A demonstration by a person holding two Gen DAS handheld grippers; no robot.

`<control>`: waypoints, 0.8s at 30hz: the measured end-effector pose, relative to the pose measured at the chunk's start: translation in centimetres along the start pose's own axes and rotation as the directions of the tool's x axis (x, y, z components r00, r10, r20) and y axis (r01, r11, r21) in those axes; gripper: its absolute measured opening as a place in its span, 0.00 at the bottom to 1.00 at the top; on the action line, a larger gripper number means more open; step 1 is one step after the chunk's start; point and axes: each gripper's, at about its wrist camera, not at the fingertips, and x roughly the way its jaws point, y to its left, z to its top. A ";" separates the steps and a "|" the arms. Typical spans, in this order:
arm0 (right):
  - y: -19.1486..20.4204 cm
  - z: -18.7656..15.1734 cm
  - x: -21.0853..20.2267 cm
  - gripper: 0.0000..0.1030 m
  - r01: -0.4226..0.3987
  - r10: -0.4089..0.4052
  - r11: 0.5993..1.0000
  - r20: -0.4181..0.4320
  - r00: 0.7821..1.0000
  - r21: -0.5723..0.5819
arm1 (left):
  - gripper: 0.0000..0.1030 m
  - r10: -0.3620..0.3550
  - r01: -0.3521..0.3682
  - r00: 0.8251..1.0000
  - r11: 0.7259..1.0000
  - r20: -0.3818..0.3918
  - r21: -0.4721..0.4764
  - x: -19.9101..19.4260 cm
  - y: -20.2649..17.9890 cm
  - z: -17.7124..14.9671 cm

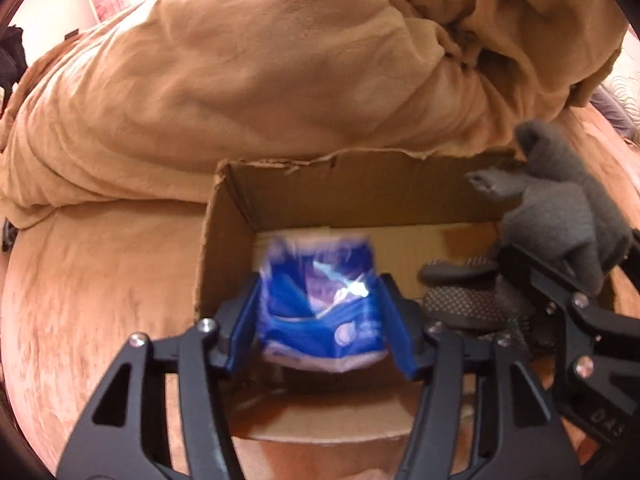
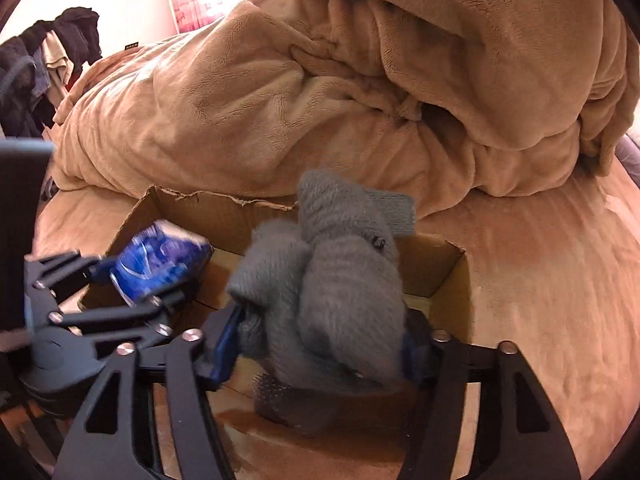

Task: Organize objects
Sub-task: 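Carry both items to the cardboard box and open both grippers inside it, then grasp the cotton swab bag with the left gripper while the right grasps the cartoon tissue pack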

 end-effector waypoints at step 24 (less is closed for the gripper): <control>0.4 0.8 -15.0 0.92 -0.005 -0.001 1.000 0.244 0.970 0.026 | 0.98 0.015 0.000 0.991 0.993 0.130 -0.119 -12.8 3.5 -2.4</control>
